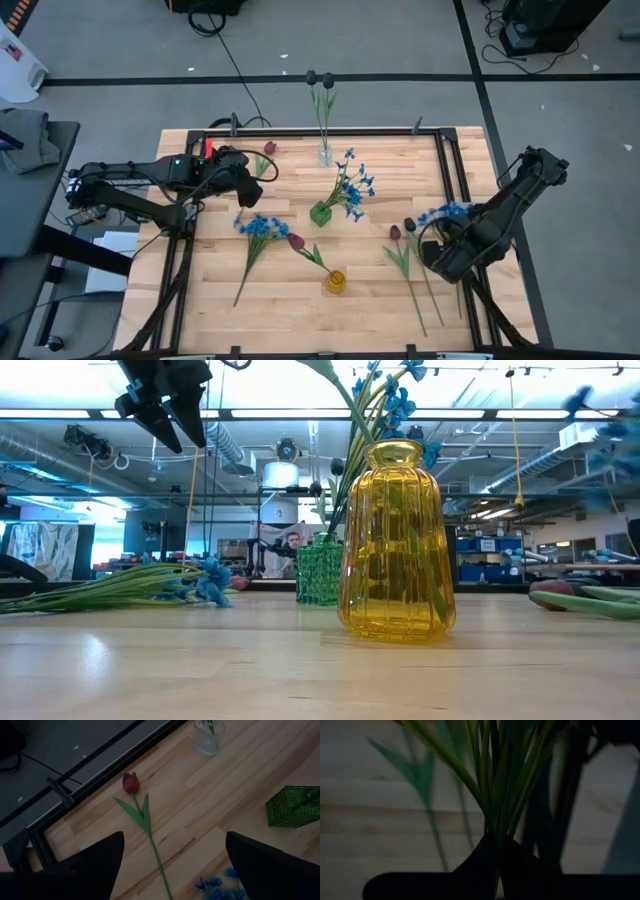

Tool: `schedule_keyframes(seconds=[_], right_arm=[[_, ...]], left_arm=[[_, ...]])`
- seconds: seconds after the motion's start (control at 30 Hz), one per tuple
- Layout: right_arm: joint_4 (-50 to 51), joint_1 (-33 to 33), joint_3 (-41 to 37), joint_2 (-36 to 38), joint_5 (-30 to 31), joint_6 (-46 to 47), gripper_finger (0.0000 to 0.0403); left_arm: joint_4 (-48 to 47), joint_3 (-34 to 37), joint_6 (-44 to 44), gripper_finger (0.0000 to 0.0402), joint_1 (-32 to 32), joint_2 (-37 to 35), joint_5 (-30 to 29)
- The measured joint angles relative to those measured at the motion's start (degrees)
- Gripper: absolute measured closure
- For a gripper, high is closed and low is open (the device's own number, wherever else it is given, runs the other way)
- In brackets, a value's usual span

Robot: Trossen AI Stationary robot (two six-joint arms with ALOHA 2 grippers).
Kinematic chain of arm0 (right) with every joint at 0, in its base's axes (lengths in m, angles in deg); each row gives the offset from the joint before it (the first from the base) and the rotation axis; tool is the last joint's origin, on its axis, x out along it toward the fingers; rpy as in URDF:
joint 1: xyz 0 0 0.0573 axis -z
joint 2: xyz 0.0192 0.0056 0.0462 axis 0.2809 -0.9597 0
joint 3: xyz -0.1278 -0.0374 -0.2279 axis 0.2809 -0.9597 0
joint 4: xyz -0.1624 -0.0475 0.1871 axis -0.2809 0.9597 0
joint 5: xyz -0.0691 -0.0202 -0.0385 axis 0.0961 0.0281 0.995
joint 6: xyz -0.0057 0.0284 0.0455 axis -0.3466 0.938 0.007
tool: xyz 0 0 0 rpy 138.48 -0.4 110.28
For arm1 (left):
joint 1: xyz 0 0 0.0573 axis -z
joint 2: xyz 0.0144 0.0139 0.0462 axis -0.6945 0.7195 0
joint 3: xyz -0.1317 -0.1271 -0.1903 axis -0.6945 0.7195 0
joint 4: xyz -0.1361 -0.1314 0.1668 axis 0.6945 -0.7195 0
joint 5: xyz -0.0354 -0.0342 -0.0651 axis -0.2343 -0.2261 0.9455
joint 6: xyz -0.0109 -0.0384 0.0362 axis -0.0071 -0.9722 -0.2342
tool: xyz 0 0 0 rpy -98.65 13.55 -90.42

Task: Sort flowers into vase by color
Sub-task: Put the right blue flowers into the green vase

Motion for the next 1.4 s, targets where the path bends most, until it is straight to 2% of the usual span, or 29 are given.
schedule_keyframes(seconds=[0.23,0.53,0.83,1.07,1.2,1.4], right_arm=[[0.0,0.8,2.7,0.0,11.4,-1.5,0.0387],[-2.7,0.8,3.7,0.0,34.4,-2.7,0.0387],[0.0,1.2,3.7,0.0,46.9,-4.0,0.0386],[0.1,4.0,3.7,0.7,59.0,-10.6,0.0387],[0.1,5.8,3.7,2.1,63.4,-13.7,0.0387],[0.1,7.9,3.7,6.0,71.7,-19.4,0.0387]], left_arm=[[0.0,0.0,0.0,0.0046,0.0,0.0,0.0],[0.0,0.0,0.0,0.0046,0.0,0.0,-0.1],[0.0,0.0,0.0,0.0046,0.0,0.0,-0.1],[0.2,0.0,0.0,0.0046,0.0,0.0,-0.1],[1.9,0.0,0.1,0.0046,0.0,0.0,0.2],[8.1,0.0,6.1,0.0046,0.0,0.0,1.8]])
